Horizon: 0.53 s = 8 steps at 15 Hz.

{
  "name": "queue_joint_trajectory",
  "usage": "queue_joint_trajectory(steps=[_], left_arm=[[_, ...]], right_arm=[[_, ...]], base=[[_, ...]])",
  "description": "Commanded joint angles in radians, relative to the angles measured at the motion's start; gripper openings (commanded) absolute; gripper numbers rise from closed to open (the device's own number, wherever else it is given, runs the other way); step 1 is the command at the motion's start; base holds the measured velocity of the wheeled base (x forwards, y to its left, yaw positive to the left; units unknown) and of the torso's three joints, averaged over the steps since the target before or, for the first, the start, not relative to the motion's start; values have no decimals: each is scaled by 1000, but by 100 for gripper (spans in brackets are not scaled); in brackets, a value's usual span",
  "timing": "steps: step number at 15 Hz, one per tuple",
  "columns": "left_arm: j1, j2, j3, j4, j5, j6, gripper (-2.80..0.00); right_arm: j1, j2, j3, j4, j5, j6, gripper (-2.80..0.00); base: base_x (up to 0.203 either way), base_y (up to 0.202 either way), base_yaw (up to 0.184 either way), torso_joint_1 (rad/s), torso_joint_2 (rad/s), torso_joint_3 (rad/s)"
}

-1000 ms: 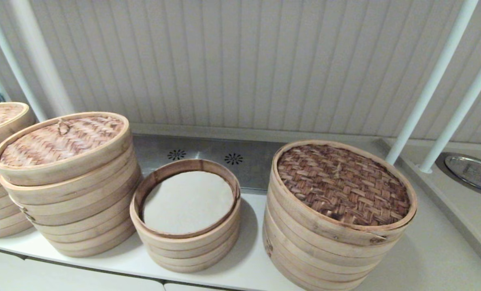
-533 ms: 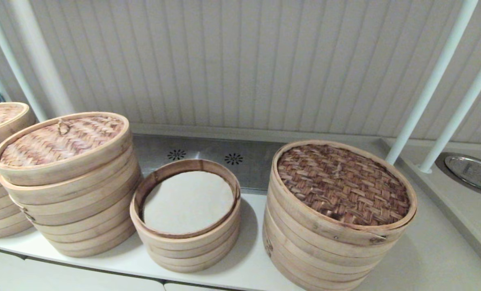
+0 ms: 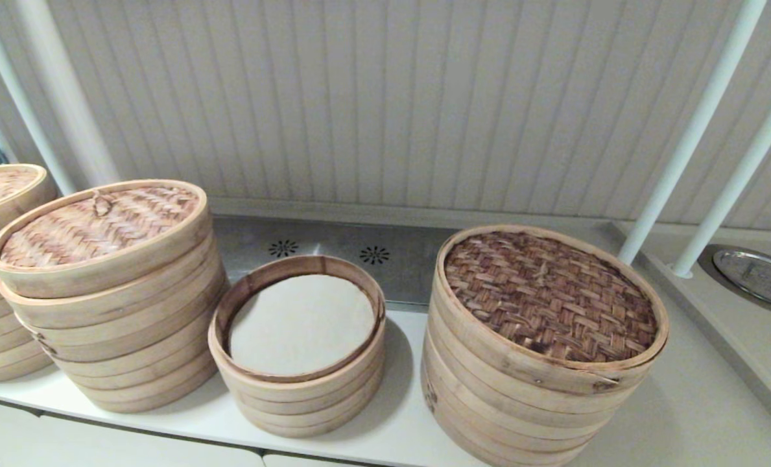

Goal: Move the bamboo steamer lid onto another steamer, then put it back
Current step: Pick up the steamer

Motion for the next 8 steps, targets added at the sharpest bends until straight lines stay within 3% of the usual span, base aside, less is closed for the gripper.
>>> queue_joint_trajectory(steps=[1, 8], left_arm=[[0, -3, 1, 5, 1, -6, -280], [0, -3, 1, 3, 3, -26, -280]], right_arm=[[0, -1, 3, 0, 0, 0, -280], [0, -1, 3, 0, 0, 0, -280]], base=[[0, 0, 0, 0, 0, 0], [0, 0, 0, 0, 0, 0]])
